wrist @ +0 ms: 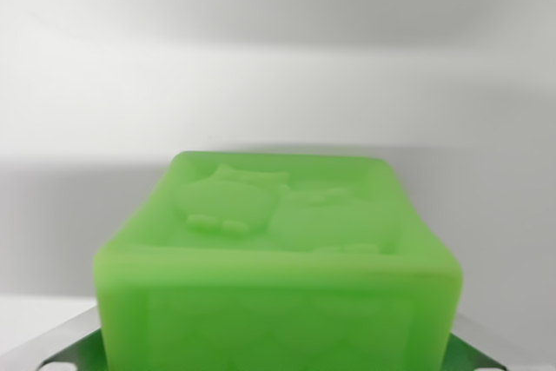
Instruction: Stack cube
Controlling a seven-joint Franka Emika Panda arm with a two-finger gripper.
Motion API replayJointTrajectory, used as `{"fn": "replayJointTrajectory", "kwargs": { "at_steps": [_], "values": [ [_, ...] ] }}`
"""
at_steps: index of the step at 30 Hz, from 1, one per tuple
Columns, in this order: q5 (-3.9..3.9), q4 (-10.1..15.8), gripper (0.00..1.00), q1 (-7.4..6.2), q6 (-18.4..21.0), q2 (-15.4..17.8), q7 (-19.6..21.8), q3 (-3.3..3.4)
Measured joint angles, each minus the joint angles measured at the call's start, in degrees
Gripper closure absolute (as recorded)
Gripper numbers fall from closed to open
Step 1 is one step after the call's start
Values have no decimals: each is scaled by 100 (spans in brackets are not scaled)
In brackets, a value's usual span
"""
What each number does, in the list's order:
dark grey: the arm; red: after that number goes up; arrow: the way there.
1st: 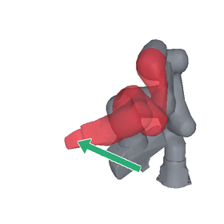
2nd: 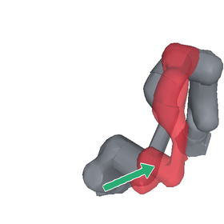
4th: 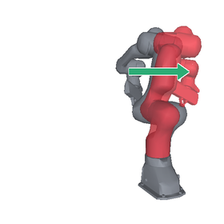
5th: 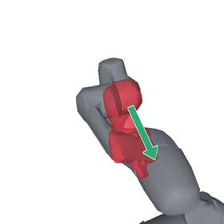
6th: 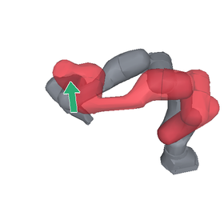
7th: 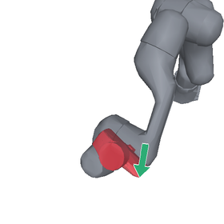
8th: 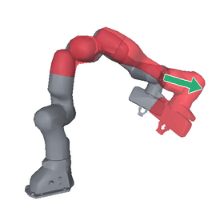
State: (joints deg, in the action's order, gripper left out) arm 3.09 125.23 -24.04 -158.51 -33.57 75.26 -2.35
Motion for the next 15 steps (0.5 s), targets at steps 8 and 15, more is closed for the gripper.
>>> {"fn": "replayJointTrajectory", "kwargs": {
  "at_steps": [8,15],
  "values": [
    [0,1,100,0,3,6,0,0],
    [0,25,100,0,51,93,0,0]
  ]
}}
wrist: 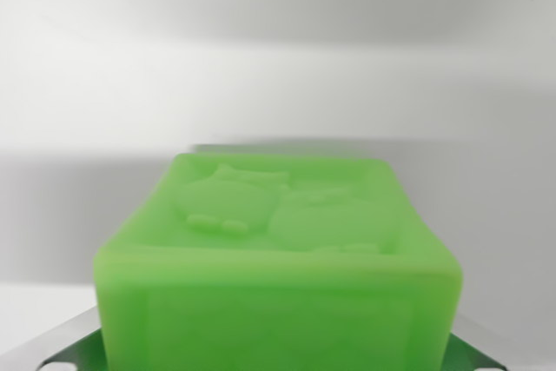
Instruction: Stack cube
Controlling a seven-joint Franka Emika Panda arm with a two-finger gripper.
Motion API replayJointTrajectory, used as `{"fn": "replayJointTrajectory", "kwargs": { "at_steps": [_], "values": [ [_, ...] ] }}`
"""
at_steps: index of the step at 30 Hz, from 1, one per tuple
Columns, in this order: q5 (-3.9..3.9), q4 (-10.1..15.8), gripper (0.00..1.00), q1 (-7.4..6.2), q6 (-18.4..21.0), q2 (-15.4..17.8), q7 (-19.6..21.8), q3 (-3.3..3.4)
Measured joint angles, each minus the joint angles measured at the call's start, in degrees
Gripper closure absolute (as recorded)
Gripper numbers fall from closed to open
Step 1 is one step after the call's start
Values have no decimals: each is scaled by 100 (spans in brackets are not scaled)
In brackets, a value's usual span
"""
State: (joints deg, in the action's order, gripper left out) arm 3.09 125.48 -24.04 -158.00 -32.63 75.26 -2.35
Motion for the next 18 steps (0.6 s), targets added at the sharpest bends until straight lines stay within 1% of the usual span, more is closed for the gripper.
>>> {"fn": "replayJointTrajectory", "kwargs": {
  "at_steps": [9,18],
  "values": [
    [-1,57,100,4,136,202,-2,-7],
    [-13,128,100,13,361,505,-9,-23]
  ]
}}
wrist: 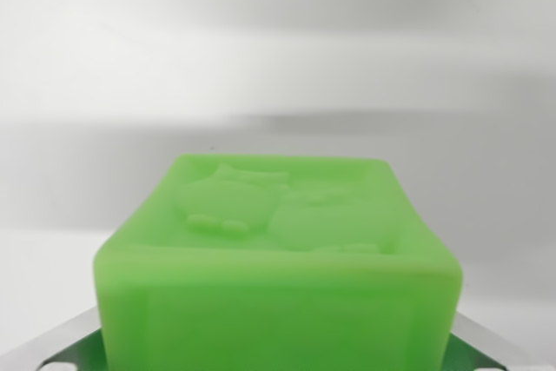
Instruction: Stack cube
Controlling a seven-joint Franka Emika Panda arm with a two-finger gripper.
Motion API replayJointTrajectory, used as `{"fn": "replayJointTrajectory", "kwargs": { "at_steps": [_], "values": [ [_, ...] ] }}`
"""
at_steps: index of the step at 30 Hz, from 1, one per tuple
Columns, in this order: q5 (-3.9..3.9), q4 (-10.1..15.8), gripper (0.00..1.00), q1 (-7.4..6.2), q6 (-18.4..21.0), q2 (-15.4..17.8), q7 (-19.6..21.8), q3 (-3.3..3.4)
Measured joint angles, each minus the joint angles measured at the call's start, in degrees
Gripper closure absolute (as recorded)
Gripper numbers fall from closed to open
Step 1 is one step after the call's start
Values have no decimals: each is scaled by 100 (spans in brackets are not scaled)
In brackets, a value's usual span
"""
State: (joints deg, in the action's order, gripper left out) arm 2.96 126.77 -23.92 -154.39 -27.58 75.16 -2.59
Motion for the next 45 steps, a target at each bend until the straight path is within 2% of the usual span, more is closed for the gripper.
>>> {"fn": "replayJointTrajectory", "kwargs": {
  "at_steps": [10,20,45],
  "values": [
    [-17,66,100,17,286,361,-13,-23],
    [-74,99,100,27,599,734,-40,-32],
    [-156,228,100,403,733,977,-51,54]
  ]
}}
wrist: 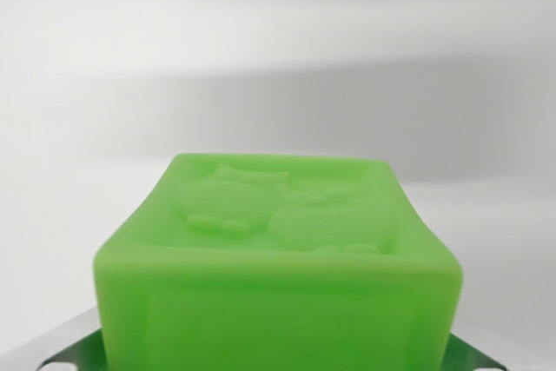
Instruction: Stack cube
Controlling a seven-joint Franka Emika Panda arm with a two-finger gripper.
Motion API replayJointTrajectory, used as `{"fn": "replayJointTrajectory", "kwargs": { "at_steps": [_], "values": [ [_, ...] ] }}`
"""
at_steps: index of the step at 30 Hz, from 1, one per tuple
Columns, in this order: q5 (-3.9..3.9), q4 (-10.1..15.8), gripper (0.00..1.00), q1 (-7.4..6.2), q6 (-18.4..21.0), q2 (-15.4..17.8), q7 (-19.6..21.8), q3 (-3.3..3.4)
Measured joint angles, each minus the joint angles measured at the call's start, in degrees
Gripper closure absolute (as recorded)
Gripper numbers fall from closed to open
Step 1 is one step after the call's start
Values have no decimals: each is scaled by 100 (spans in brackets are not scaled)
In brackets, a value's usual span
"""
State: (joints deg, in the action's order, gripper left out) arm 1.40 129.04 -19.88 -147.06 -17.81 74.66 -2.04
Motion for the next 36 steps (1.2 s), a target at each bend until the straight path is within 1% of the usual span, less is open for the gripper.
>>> {"fn": "replayJointTrajectory", "kwargs": {
  "at_steps": [18,36],
  "values": [
    [-53,32,100,266,132,166,0,80],
    [-109,35,100,512,291,318,2,193]
  ]
}}
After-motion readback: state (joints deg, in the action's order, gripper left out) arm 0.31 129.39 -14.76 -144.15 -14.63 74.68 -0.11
